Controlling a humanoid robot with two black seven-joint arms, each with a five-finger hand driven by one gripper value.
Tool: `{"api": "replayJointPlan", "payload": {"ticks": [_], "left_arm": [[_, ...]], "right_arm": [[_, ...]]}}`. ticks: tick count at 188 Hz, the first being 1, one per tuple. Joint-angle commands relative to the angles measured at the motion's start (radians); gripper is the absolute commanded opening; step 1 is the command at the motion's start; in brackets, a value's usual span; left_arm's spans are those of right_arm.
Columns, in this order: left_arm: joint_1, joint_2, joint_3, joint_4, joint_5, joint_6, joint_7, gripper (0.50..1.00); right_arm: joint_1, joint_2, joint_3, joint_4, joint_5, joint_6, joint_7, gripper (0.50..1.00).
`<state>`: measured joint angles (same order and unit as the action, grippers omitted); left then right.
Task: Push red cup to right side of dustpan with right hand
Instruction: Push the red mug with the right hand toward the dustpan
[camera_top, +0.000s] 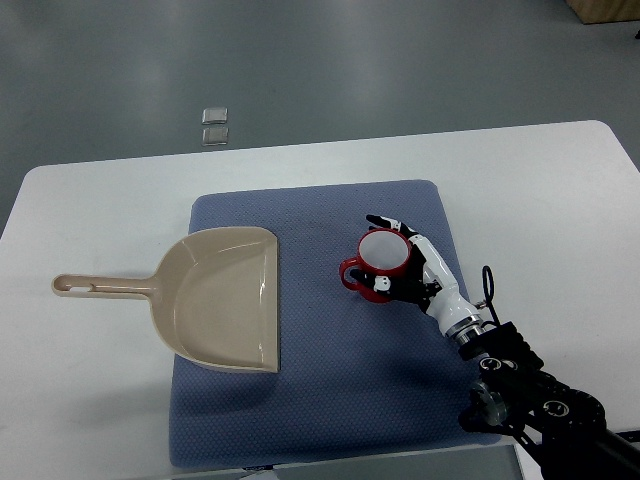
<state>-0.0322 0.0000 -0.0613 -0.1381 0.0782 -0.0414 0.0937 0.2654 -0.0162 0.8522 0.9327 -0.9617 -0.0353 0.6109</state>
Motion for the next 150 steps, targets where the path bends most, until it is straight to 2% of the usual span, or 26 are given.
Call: {"api": "replayJointPlan", "payload": {"ticks": [1, 60, 150], "left_arm": [[0.0, 0.0, 0.0, 0.0, 0.0, 0.0, 0.0, 1.0], [0.0, 0.0, 0.0, 0.0, 0.0, 0.0, 0.0, 1.0], [0.0, 0.0, 0.0, 0.0, 0.0, 0.0, 0.0, 1.0]], "right_arm": [[-0.002, 0.006, -0.001, 0.0, -0.005, 0.0, 0.0, 0.926], [0.003, 0.016, -0.016, 0.0, -0.008, 0.0, 0.0, 0.926], [-0.002, 0.016, -0.07, -0.002, -0.009, -0.046, 0.0, 0.926]]}}
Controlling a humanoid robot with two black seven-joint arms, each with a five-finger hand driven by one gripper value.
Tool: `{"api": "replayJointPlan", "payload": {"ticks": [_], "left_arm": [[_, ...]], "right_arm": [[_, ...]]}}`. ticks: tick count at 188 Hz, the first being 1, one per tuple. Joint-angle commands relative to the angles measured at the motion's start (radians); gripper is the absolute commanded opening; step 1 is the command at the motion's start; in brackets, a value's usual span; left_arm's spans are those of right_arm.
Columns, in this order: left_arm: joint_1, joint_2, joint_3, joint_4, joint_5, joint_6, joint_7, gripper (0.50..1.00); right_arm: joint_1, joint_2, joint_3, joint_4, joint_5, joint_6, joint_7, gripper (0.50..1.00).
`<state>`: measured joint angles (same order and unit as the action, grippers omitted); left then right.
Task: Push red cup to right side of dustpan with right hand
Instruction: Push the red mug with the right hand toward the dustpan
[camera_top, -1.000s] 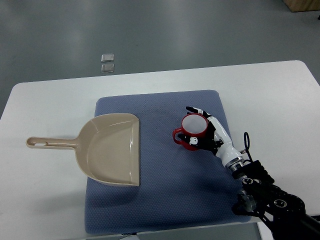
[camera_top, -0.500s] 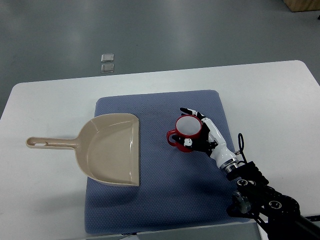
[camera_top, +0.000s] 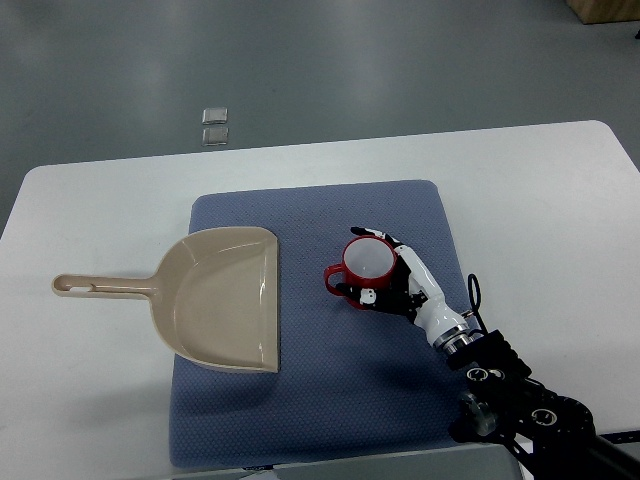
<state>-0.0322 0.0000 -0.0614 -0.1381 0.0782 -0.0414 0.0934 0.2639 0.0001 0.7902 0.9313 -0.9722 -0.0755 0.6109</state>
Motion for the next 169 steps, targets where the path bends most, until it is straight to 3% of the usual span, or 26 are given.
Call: {"api": "replayJointPlan", "payload": {"ticks": [1, 169], "left_arm": [[0.0, 0.0, 0.0, 0.0, 0.0, 0.0, 0.0, 1.0], [0.0, 0.0, 0.0, 0.0, 0.0, 0.0, 0.0, 1.0]], "right_arm": [[0.0, 0.0, -0.009, 0.0, 0.001, -0.006, 0.0, 0.928], [0.023, 0.0, -0.046, 0.0, 0.013, -0.047, 0.0, 0.926]]}}
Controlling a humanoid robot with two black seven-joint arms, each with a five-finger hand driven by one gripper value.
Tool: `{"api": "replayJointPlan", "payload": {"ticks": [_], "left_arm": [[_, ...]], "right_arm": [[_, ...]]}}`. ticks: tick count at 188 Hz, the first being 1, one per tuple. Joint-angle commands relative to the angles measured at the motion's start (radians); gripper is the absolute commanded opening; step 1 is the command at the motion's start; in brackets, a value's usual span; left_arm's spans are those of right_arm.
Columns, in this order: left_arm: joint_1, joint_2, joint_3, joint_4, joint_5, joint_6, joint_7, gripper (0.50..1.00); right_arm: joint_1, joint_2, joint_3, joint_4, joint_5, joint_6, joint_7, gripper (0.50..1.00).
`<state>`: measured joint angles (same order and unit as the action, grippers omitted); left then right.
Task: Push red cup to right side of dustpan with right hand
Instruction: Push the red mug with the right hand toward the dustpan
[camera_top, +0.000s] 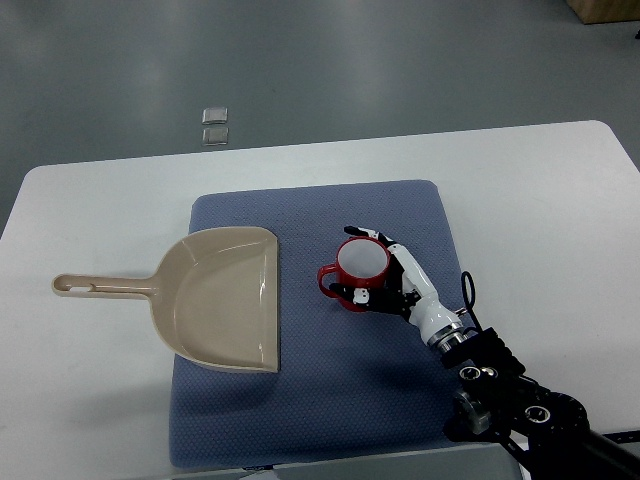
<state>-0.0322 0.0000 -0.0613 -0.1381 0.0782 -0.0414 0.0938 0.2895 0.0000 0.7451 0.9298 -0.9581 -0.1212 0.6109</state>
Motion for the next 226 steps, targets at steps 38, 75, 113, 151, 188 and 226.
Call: {"api": "replayJointPlan", "payload": {"ticks": [38, 75, 113, 151, 188, 226], "left_arm": [[0.0, 0.0, 0.0, 0.0, 0.0, 0.0, 0.0, 1.0], [0.0, 0.0, 0.0, 0.0, 0.0, 0.0, 0.0, 1.0], [0.0, 0.0, 0.0, 0.0, 0.0, 0.0, 0.0, 1.0], [0.0, 0.0, 0.0, 0.0, 0.0, 0.0, 0.0, 1.0], [0.0, 0.0, 0.0, 0.0, 0.0, 0.0, 0.0, 1.0], [0.0, 0.0, 0.0, 0.0, 0.0, 0.0, 0.0, 1.0]], "right_arm": [[0.016, 0.0, -0.01, 0.004, 0.001, -0.018, 0.0, 0.928], [0.051, 0.0, -0.041, 0.003, 0.001, -0.037, 0.0, 0.928], [0.063, 0.0, -0.07, 0.003, 0.001, -0.034, 0.0, 0.926], [0.065, 0.0, -0.124, 0.007, -0.001, -0.008, 0.0, 0.928], [0.065, 0.0, -0.13, 0.015, -0.001, 0.021, 0.0, 0.928], [0.065, 0.0, -0.148, 0.027, -0.001, 0.041, 0.0, 0.928]]}}
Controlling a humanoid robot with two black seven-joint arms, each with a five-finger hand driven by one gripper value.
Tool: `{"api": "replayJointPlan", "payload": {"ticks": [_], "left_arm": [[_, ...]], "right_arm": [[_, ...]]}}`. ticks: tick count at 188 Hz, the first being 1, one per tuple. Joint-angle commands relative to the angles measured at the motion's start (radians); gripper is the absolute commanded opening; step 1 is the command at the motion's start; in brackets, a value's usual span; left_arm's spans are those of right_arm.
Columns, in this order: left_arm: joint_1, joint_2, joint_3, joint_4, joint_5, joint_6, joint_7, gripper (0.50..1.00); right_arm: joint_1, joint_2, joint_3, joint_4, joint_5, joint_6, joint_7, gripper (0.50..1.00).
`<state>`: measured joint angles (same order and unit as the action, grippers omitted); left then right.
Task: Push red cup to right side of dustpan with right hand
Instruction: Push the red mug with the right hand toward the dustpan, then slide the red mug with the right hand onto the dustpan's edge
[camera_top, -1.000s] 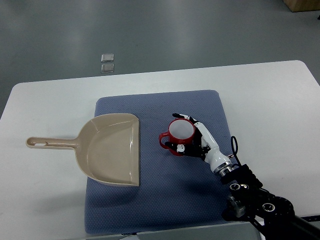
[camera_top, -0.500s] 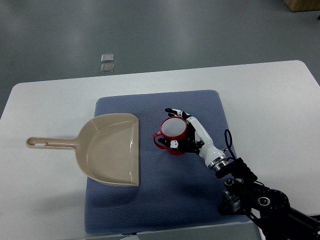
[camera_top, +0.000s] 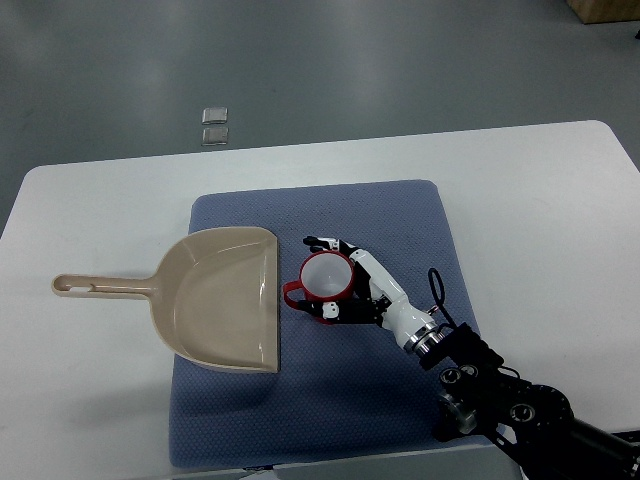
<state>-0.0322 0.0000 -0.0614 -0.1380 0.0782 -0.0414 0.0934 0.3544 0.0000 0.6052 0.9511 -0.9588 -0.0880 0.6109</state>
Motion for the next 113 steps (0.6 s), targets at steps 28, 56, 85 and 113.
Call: {"api": "replayJointPlan", "payload": {"ticks": [28, 56, 85, 113], "left_arm": [[0.0, 0.0, 0.0, 0.0, 0.0, 0.0, 0.0, 1.0], [0.0, 0.0, 0.0, 0.0, 0.0, 0.0, 0.0, 1.0], [0.0, 0.0, 0.0, 0.0, 0.0, 0.0, 0.0, 1.0], [0.0, 0.0, 0.0, 0.0, 0.0, 0.0, 0.0, 1.0]], "right_arm": [[0.0, 0.0, -0.012, 0.014, -0.001, 0.043, 0.0, 0.928], [0.0, 0.0, -0.021, 0.015, -0.003, 0.056, 0.0, 0.928], [0.0, 0.0, -0.042, 0.017, -0.006, 0.065, 0.0, 0.926], [0.0, 0.0, -0.05, 0.023, -0.008, 0.065, 0.0, 0.926]]}}
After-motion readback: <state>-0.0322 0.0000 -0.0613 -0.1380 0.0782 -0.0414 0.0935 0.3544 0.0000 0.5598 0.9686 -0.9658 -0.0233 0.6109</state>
